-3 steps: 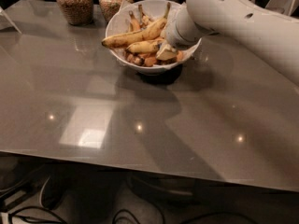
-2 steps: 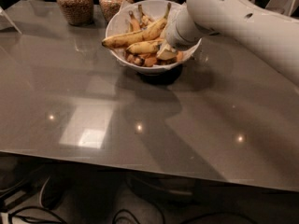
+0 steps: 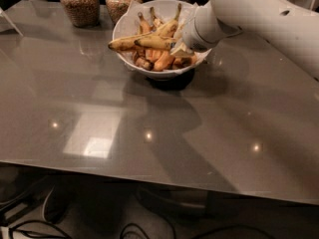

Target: Pick banana from white bowl

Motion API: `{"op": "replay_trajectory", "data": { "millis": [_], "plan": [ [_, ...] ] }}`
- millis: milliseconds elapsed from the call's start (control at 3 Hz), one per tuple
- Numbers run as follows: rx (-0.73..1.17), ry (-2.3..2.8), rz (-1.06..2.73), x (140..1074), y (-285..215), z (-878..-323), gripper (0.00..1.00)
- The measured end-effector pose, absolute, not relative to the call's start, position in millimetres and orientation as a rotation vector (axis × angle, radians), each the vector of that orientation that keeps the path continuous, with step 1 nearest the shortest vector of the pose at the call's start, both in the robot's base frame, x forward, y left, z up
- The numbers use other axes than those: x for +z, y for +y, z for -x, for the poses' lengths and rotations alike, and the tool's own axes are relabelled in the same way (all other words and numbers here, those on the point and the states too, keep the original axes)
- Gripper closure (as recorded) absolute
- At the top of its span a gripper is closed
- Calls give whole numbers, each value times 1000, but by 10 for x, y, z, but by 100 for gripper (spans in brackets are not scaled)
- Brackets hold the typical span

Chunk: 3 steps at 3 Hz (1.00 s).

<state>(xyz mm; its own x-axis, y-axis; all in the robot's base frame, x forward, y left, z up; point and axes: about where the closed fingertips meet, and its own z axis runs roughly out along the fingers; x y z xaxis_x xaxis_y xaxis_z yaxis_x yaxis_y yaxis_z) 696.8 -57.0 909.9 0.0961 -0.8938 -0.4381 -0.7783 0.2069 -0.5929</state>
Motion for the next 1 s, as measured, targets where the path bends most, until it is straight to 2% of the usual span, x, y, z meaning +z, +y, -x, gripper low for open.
{"op": "replay_trajectory", "data": {
  "millis": [667,1000],
  "plan": [
    [-123,1554,1622,9606,-648,-6625,100],
    [-6,1482,1643,9809,-721,-6339,100]
  ]
}}
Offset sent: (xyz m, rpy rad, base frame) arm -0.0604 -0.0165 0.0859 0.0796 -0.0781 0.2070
